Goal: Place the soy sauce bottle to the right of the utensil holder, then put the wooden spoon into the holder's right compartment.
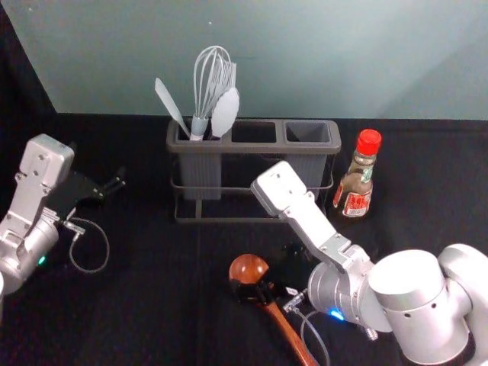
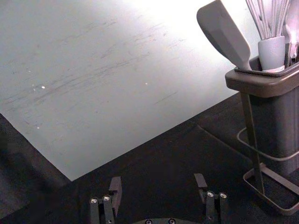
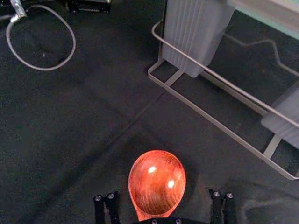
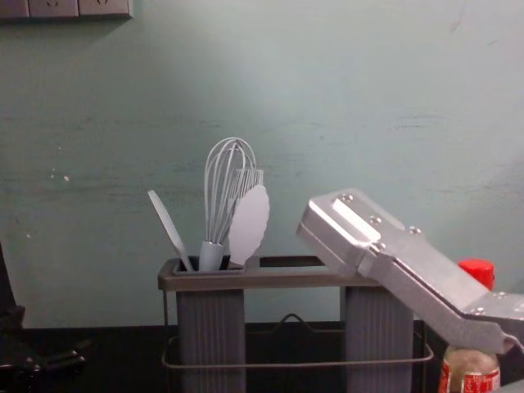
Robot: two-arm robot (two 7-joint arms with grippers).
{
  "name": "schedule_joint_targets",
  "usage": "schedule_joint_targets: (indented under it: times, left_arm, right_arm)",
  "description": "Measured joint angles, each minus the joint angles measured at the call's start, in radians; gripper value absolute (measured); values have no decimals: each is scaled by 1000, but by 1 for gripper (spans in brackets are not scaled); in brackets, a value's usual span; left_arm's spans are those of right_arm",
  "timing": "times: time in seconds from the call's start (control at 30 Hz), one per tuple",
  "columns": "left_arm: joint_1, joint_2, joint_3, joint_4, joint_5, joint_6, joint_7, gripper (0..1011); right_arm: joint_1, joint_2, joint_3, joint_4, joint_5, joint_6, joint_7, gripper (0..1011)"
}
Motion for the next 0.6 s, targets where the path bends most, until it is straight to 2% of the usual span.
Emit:
schedule_joint_targets:
  times: [0.6]
  left_arm:
    - [0,0,0,0,0,0,0,1011]
  right_arm:
    - [19,-32,-1,57,-27,14,46,1000]
